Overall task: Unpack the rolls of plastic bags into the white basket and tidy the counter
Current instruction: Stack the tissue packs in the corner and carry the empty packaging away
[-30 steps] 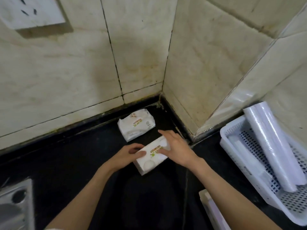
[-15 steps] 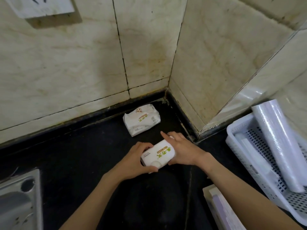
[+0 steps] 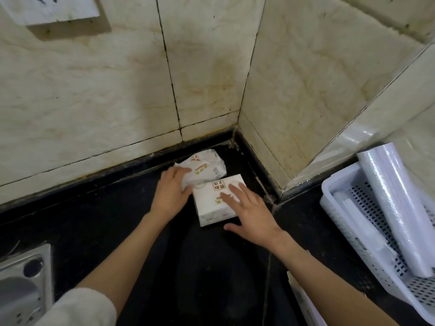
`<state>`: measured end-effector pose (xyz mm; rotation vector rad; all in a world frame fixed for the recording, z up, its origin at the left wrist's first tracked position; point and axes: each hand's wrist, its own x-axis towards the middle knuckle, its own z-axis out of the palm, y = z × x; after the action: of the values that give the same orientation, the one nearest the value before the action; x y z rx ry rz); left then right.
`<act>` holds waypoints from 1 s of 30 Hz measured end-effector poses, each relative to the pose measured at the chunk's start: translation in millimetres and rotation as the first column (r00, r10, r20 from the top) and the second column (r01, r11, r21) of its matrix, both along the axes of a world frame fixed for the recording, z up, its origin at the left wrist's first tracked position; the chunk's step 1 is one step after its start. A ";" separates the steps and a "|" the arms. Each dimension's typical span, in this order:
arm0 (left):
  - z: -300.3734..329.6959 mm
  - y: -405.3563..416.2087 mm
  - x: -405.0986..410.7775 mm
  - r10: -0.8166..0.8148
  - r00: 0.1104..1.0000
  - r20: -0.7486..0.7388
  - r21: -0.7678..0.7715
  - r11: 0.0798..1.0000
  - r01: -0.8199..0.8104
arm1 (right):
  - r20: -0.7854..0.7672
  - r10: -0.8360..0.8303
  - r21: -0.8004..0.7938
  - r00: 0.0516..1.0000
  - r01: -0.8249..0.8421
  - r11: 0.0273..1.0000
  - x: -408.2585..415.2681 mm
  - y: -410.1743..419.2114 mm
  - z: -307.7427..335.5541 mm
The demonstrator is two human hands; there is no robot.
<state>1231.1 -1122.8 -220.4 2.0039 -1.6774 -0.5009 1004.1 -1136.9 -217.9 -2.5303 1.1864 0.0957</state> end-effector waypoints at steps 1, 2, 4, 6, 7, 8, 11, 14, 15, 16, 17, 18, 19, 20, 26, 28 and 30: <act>-0.5 -7.3 5.4 -0.020 0.998 0.065 0.023 1.000 0.019 | -0.026 0.021 0.015 0.999 -0.021 1.000 0.3 3.7 -3.7; -1.7 -14.3 9.2 -0.053 0.992 0.116 0.064 0.997 0.046 | -0.051 0.031 0.019 0.998 -0.030 0.999 0.6 6.1 -6.5; -6.5 -24.8 11.0 -0.121 0.972 0.200 0.165 0.982 0.089 | -0.071 0.019 -0.004 0.997 -0.020 1.000 1.5 7.3 -9.9; -12.3 -30.2 6.7 -0.152 0.944 0.291 0.211 0.973 0.091 | -0.055 -0.005 -0.026 0.998 0.003 1.000 3.4 6.8 -11.5; -14.8 -31.6 3.8 -0.131 0.944 0.304 0.185 0.980 0.076 | -0.044 -0.012 -0.037 0.999 0.010 0.999 4.6 6.4 -12.1; -15.9 -32.4 1.4 -0.083 0.955 0.283 0.133 0.990 0.046 | -0.029 -0.017 -0.047 0.999 0.015 0.999 5.3 6.2 -12.9; -7.4 -35.6 0.3 0.047 0.982 0.182 -0.057 0.998 -0.037 | 0.030 -0.024 -0.093 0.999 0.027 0.995 5.9 3.5 -13.6; 13.2 -41.2 5.4 0.064 0.985 0.162 -0.253 0.967 -0.022 | 0.064 -0.015 -0.129 0.998 0.024 0.991 8.2 -3.3 -15.3; 21.2 -43.0 6.3 0.058 0.984 0.170 -0.303 0.953 -0.004 | 0.067 -0.020 -0.122 0.998 0.028 0.992 10.2 -7.2 -16.3; 28.9 -45.1 6.7 0.050 0.981 0.185 -0.343 0.939 0.017 | 0.061 -0.029 -0.106 0.998 0.036 0.994 12.9 -12.6 -17.5; 35.6 -46.7 6.5 0.038 0.978 0.204 -0.375 0.926 0.042 | 0.052 -0.043 -0.091 0.998 0.047 0.995 15.9 -19.1 -18.7; 41.1 -47.9 5.9 0.023 0.975 0.222 -0.399 0.914 0.069 | 0.054 -0.060 -0.080 0.997 0.064 0.995 19.3 -26.9 -19.2; 45.6 -49.0 5.3 0.007 0.971 0.241 -0.418 0.903 0.097 | 0.068 -0.080 -0.073 0.994 0.085 0.994 23.4 -35.7 -18.6; 48.7 -49.6 4.7 -0.006 0.966 0.259 -0.430 0.894 0.121 | 0.090 -0.102 -0.067 0.991 0.109 0.992 27.3 -44.5 -17.1; 50.0 -56.6 5.8 -0.009 0.957 0.289 -0.421 0.897 0.136 | 0.289 -0.505 0.134 0.813 0.488 0.862 41.2 -90.0 -8.6; 46.4 -59.6 3.7 -0.021 0.951 0.309 -0.401 0.903 0.151 | 0.339 -0.616 0.293 0.711 0.543 0.787 44.9 -100.8 -10.0; 41.9 -63.0 -0.4 -0.044 0.944 0.327 -0.377 0.910 0.173 | 0.346 -0.659 0.358 0.668 0.555 0.751 49.5 -108.3 -11.7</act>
<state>1230.7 -1185.8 -178.5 1.7530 -1.9017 0.1368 1053.6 -1245.2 -229.7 -1.6896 1.6299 -0.4821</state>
